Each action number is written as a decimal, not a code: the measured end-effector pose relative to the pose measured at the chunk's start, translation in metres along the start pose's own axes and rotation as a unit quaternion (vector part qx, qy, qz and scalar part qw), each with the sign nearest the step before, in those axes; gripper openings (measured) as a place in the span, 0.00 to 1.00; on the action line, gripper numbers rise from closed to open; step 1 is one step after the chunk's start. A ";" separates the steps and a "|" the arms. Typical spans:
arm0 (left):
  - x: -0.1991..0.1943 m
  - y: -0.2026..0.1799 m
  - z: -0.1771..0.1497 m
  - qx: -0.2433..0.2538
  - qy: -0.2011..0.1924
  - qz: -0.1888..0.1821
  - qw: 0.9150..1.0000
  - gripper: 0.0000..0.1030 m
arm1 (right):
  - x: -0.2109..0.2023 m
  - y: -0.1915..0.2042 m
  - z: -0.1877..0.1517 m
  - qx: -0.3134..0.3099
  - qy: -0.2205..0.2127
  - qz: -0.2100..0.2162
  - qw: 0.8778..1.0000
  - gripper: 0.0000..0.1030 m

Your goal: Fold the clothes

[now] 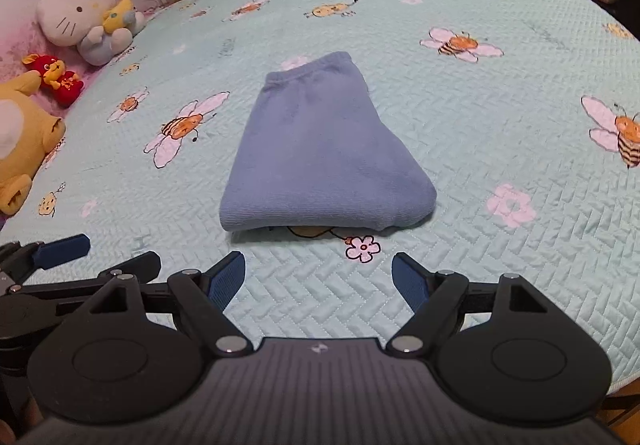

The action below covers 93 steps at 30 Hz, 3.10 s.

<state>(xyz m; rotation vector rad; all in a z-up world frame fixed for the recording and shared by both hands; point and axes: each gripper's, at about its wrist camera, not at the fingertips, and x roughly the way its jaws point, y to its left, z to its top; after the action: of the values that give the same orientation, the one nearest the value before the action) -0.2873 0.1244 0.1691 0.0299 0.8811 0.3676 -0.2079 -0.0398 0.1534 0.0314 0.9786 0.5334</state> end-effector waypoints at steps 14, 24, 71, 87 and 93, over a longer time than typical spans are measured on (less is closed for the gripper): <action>-0.024 -0.002 0.012 -0.011 -0.031 0.025 0.999 0.81 | -0.020 0.011 -0.002 -0.030 -0.024 -0.006 0.999 0.78; -0.023 -0.006 0.014 0.004 -0.024 0.054 0.998 0.82 | -0.021 0.015 -0.002 -0.034 -0.027 -0.006 0.999 0.78; 0.004 -0.006 0.013 -0.032 0.065 0.038 0.997 0.81 | -0.002 0.009 -0.008 -0.026 0.003 -0.012 1.000 0.78; 0.034 -0.060 0.020 0.000 0.011 -0.013 1.000 0.80 | 0.021 -0.061 -0.015 0.036 -0.029 0.041 0.998 0.78; 0.067 -0.132 0.024 0.044 -0.049 -0.156 0.986 0.81 | 0.018 -0.157 -0.037 0.138 -0.131 -0.009 0.982 0.78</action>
<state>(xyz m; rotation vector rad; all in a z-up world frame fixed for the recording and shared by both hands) -0.1908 0.0256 0.1116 -0.0083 0.7883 0.0343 -0.1639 -0.1767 0.0779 0.3338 0.7879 0.3625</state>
